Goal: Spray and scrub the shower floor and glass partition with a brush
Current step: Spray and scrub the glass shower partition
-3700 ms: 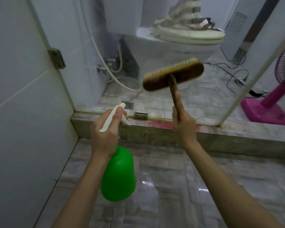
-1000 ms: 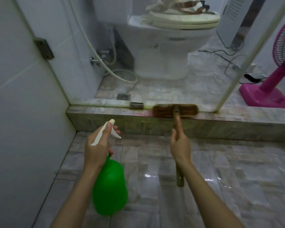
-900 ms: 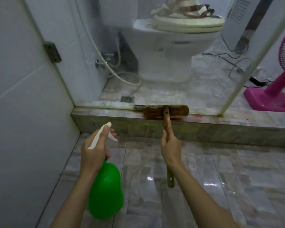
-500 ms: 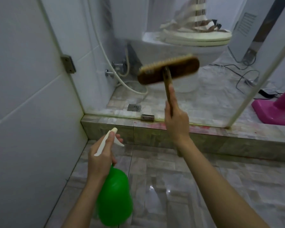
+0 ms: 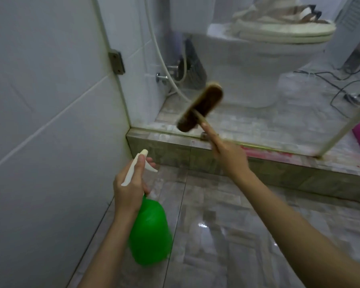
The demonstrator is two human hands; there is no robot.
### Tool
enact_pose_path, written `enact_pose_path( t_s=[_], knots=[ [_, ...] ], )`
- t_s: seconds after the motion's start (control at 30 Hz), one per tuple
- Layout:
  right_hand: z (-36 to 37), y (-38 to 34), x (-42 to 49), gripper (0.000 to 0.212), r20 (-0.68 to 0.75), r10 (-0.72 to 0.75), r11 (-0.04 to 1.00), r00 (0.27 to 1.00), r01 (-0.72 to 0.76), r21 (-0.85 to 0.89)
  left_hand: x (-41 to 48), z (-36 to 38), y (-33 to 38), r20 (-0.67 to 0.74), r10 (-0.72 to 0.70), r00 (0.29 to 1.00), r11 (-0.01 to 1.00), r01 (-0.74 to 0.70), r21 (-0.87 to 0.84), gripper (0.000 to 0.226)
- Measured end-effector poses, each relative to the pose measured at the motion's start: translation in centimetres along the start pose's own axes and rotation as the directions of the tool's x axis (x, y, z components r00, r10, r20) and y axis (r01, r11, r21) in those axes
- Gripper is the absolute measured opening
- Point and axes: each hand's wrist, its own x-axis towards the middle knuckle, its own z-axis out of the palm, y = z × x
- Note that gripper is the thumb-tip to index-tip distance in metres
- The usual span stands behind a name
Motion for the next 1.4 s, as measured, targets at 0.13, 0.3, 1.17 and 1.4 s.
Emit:
enact_pose_path(
  t_s=[0.13,0.3,1.17,1.4],
  knots=[
    [1.9,-0.1,-3.8,0.077,0.110,0.165,0.986,0.980,-0.165,-0.011,0.0,-1.2,-0.7,-0.015,0.006,1.000,1.000,-0.006,-0.004,0.030],
    [6.3,-11.1,5.2,0.082,0.215,-0.034,0.998,0.976,0.045,-0.046,0.5,-2.6,-1.5,-0.067,0.010,0.998,1.000,-0.008,0.025,0.028],
    [-2.4,9.2,-14.5,0.052,-0.160,0.855,0.517,0.494,-0.779,0.354,-1.1,6.2,-2.9,0.210,-0.033,0.977,0.999,0.031,0.016,0.025],
    [1.3,0.3,-8.2,0.058,0.173,0.592,0.683,0.787,-0.604,0.409,-0.1,9.8,-3.9,0.221,-0.049,0.974,0.999,0.049,0.006,0.026]
  ],
)
